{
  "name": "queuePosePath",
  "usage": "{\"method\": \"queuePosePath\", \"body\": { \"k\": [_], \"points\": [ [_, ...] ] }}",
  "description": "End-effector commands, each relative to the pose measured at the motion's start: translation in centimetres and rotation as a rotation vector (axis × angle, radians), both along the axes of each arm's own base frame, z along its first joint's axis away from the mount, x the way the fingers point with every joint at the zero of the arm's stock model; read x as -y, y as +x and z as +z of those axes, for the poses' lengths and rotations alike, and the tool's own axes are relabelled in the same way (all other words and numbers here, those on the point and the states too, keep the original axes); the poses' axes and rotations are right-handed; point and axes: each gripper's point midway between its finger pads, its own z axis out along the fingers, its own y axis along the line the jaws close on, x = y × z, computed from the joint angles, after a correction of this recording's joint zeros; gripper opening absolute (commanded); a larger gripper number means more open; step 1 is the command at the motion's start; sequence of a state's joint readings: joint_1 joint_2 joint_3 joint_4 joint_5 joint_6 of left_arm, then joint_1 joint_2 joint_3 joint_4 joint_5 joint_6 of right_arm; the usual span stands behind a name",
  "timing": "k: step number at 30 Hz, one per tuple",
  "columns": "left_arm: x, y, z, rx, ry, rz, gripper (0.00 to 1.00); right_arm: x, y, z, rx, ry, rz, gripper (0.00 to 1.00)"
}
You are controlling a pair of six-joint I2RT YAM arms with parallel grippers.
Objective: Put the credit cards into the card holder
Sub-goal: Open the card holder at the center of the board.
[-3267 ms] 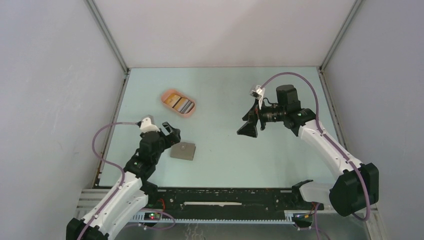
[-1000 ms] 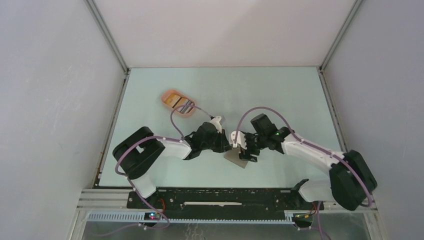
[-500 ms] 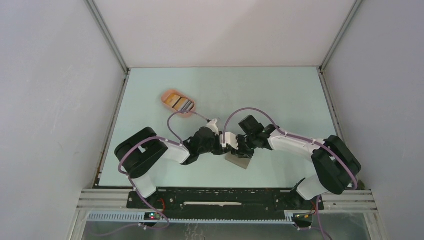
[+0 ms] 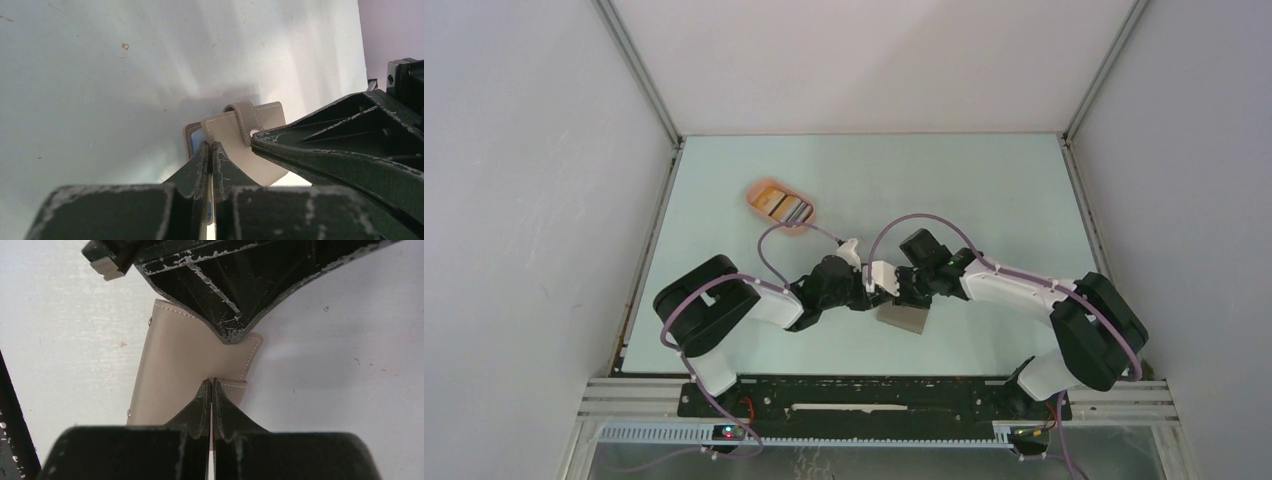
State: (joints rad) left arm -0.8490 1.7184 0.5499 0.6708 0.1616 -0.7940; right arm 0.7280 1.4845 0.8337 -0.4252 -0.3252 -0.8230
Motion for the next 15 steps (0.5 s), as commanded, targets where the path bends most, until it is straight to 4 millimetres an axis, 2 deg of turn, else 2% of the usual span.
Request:
{"method": "queuePosePath", "body": {
  "k": [1,10,15],
  "points": [
    [-1.4,-1.0,-1.2,0.005,0.075,-0.016,0.00,0.3,2.4,2.5,0.115,0.015,-0.060,0.00],
    [-2.6,-0.2,-1.5,0.040,0.131,0.002,0.00,1.9,4.5,3.6,0.093,0.057,-0.202,0.00],
    [-2.4,0.2,-0.9,0.063,0.129,-0.019,0.00,2.0,4.9,4.0,0.044,0.089,-0.264,0.00]
  ]
}}
